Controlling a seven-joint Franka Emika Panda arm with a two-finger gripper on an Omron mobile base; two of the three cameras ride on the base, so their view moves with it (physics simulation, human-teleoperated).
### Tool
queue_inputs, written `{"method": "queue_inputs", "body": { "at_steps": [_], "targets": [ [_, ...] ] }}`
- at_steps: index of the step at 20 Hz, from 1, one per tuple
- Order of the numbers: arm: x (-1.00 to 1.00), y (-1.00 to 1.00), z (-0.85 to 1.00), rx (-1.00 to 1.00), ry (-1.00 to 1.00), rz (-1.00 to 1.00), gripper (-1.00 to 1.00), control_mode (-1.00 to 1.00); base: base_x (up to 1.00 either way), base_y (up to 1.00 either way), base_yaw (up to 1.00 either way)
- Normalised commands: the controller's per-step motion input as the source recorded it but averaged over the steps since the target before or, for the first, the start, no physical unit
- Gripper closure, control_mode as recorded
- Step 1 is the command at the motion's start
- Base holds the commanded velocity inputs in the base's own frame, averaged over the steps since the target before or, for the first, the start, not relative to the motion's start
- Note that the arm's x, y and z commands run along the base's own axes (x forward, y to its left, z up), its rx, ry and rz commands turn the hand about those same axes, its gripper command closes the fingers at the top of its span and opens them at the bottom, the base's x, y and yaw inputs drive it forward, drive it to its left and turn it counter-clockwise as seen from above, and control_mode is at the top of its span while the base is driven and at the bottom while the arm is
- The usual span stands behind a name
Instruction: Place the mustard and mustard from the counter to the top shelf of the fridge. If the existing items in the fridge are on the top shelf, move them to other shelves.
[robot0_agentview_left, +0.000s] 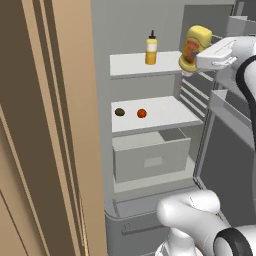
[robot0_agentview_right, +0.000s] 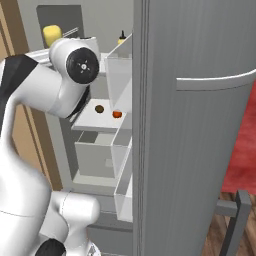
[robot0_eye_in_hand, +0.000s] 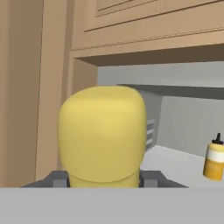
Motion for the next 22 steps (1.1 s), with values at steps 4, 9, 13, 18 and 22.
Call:
{"method": "queue_inputs", "body": {
  "at_steps": [4,9,13,18,22],
  "targets": [
    [0.02,0.00,-0.56,0.00,-0.02,-0.03,1.00,-1.00,0.00,0.00,0.00],
    [0.40,0.15,-0.21,0.05,0.00,-0.07,1.00,-1.00,0.00,0.00,0.00],
    [0.59,0.31,0.00,0.01,0.04,-0.12,1.00,-1.00,0.00,0.00,0.00],
    [0.59,0.27,0.00,0.00,0.10,-0.08,1.00,-1.00,0.00,0.00,0.00],
    [0.44,0.08,0.00,0.00,0.13,0.00,1.00,-1.00,0.00,0.00,0.00]
  ]
}}
